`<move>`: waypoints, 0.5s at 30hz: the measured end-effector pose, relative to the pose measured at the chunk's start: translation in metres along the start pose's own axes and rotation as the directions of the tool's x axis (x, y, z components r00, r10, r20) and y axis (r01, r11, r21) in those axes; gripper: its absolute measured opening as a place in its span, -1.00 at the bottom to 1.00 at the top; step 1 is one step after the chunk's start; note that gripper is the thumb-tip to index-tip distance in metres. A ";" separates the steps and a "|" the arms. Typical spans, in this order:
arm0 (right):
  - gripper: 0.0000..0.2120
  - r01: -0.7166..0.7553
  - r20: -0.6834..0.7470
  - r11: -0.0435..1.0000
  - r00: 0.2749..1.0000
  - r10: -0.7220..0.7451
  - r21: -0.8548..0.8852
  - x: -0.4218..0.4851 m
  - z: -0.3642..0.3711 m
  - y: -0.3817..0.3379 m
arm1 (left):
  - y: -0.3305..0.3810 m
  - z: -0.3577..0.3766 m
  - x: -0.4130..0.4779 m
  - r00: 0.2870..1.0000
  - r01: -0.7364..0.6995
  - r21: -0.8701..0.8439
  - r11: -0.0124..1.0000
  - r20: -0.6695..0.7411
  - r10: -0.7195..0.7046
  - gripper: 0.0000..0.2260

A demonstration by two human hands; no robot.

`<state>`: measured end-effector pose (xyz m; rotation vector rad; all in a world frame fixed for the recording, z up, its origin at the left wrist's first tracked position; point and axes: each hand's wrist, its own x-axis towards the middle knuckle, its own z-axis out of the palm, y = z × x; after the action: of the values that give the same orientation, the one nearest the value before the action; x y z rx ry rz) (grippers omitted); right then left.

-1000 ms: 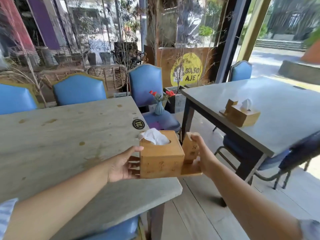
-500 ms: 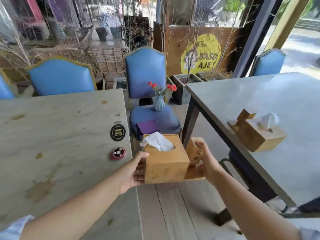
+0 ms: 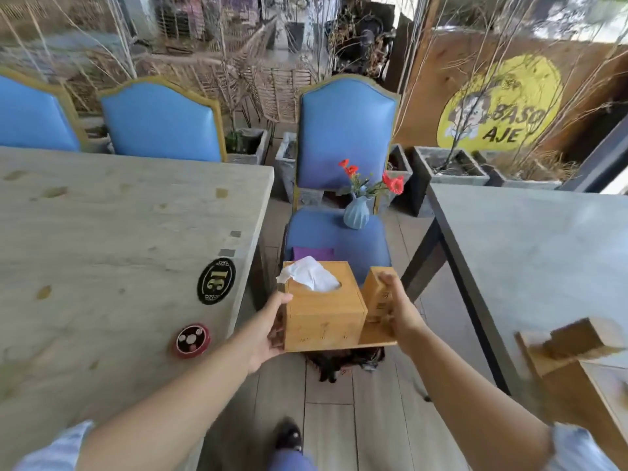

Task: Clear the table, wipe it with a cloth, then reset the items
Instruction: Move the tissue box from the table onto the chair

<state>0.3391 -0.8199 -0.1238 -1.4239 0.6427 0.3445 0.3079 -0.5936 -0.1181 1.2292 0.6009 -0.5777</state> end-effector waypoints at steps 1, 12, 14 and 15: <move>-0.65 -0.014 -0.001 1.000 1.000 0.014 0.005 0.018 0.004 -0.003 | 0.005 0.001 0.014 1.000 0.012 -0.010 1.000 -0.022 -0.013 -0.59; -0.54 -0.034 -0.053 0.999 0.998 0.036 0.043 0.208 0.032 -0.061 | 0.109 0.027 0.200 0.991 0.030 0.003 1.000 -0.132 -0.029 -0.65; -0.52 -0.045 -0.078 0.997 0.996 0.049 0.059 0.237 0.029 -0.066 | 0.120 0.038 0.231 0.990 0.044 0.012 0.999 -0.133 -0.042 -0.66; -0.49 -0.054 -0.092 0.996 0.994 0.060 0.066 0.253 0.027 -0.066 | 0.124 0.043 0.248 0.989 0.053 0.016 0.998 -0.135 -0.051 -0.67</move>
<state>0.5819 -0.8413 -0.2215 -1.3690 0.7662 0.3005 0.5746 -0.6259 -0.1971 1.2811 0.7445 -0.5481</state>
